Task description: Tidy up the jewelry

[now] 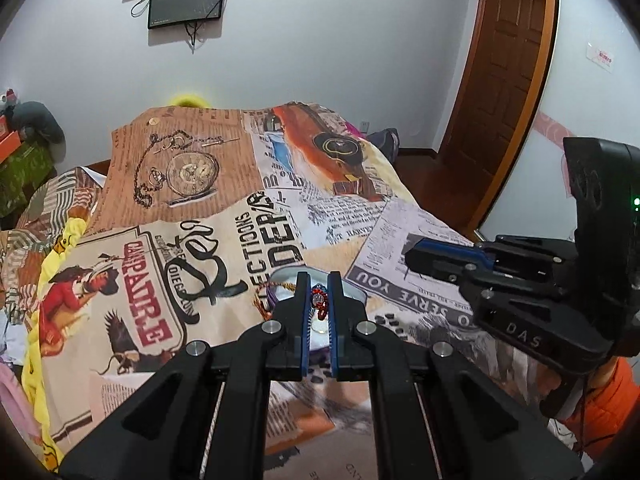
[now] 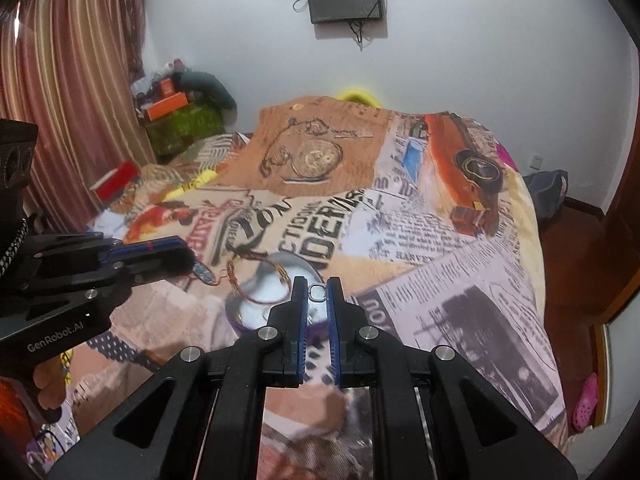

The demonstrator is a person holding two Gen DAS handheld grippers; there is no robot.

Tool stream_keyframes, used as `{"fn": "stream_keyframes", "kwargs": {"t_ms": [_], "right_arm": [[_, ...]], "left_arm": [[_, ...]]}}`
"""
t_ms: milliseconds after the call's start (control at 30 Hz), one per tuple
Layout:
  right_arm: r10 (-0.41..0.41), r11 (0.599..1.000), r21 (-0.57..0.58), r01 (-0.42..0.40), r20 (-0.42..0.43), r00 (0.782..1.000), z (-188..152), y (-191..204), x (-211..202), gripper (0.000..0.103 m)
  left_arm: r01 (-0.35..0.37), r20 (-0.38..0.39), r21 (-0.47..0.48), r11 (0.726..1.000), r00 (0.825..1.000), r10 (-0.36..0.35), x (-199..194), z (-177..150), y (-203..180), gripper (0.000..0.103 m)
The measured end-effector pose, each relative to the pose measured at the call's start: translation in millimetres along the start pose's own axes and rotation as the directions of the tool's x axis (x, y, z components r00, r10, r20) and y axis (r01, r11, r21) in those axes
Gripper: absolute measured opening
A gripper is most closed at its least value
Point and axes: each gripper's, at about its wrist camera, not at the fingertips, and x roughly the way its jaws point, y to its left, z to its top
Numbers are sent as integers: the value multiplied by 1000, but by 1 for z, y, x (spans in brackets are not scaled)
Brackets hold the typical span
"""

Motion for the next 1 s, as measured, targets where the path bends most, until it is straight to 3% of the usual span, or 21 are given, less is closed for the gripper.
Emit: {"fn": "stream_keyframes", "kwargs": {"t_ms": [300, 667, 1000], "right_arm": [[20, 1000, 17, -20, -30, 999, 4, -3, 29, 8], [39, 999, 8, -38, -137, 990, -7, -5, 73, 8], [30, 999, -31, -35, -155, 987, -12, -2, 81, 8]], "left_arm": [[24, -45, -28, 999, 999, -25, 30, 1, 11, 6], [56, -155, -61, 997, 986, -64, 72, -17, 19, 6], [55, -172, -50, 997, 983, -63, 76, -23, 19, 6]]}}
